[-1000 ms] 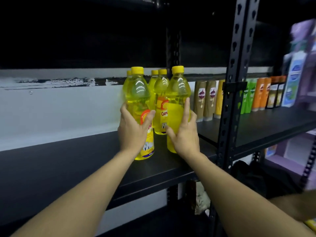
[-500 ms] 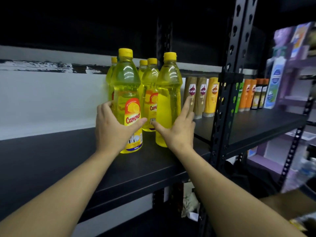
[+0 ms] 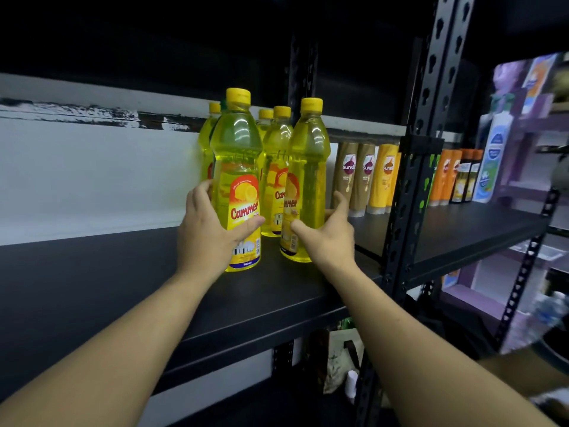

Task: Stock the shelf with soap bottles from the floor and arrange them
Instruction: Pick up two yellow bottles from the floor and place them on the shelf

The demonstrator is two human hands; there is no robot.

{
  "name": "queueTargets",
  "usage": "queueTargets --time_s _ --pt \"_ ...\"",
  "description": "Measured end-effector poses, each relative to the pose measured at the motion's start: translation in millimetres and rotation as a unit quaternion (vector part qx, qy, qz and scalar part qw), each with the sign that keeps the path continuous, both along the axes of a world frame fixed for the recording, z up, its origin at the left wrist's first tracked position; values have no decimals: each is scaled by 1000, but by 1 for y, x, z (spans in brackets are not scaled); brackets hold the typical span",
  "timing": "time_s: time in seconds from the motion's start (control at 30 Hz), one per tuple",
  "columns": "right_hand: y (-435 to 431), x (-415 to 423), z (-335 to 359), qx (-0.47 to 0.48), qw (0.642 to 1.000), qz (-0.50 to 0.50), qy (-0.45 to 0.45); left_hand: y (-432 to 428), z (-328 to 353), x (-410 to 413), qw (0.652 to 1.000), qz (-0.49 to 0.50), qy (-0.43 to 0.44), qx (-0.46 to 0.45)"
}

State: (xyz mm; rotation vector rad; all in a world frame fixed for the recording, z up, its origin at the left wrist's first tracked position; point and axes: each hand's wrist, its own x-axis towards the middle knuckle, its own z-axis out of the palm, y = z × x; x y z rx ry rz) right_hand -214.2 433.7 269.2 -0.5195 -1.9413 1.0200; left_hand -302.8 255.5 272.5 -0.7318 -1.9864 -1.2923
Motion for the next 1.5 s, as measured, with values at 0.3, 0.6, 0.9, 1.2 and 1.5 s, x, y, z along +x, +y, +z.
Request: queueTargets --time_s 0.3,0.6,0.9,1.2,1.5 --pt "0 -5 -3 29 999 7 -37 -2 -7 -5 998 -17 -48 -46" --pt "4 -2 -1 -69 992 95 -39 -5 -7 -5 994 -37 -86 -55" --pt "12 -1 -3 -97 987 126 -26 -6 -8 -6 990 -75 -111 -47" --pt "3 -15 -5 41 994 31 -101 -4 -9 -11 982 -111 -145 -42" --pt "9 -15 -3 -8 991 114 -63 -4 -10 -12 994 -32 -88 -53"
